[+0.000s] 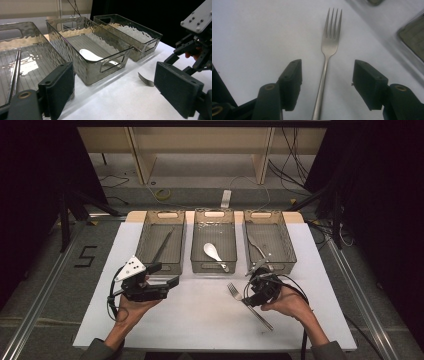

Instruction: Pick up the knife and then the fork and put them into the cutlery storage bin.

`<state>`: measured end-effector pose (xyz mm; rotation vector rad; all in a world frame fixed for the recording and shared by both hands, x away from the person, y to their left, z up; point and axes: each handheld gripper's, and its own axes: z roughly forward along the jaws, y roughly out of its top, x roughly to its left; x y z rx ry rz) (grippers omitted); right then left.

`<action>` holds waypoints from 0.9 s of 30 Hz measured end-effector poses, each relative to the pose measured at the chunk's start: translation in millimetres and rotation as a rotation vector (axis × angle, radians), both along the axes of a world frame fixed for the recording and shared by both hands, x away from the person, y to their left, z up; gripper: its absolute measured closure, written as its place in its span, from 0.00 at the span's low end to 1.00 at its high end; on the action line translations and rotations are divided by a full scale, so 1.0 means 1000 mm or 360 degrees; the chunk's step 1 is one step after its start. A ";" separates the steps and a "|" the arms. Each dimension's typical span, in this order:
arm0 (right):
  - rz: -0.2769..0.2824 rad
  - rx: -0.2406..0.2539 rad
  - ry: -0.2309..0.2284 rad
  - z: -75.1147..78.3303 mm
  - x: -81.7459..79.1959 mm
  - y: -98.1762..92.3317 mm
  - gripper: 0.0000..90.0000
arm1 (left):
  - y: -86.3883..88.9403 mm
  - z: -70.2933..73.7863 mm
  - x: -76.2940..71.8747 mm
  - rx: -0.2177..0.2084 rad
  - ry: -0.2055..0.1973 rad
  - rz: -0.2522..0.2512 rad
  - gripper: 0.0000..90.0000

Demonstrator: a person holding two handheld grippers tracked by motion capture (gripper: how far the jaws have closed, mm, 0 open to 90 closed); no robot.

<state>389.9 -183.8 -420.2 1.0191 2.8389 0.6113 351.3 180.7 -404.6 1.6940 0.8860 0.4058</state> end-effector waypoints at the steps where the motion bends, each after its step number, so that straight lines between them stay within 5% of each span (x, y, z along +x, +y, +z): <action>1: 0.0003 -0.0004 0.0003 -0.002 0.000 0.000 0.49 | 0.000 0.000 0.000 0.0000 -0.0001 -0.0001 0.18; 14: 0.0062 -0.0122 0.0086 -0.024 0.000 0.005 0.70 | 0.000 0.000 0.000 0.0000 0.0001 -0.0004 0.18; 27: 0.0059 -0.0190 0.0121 -0.033 0.002 0.006 0.77 | 0.000 0.000 -0.001 -0.0003 -0.0001 -0.0005 0.18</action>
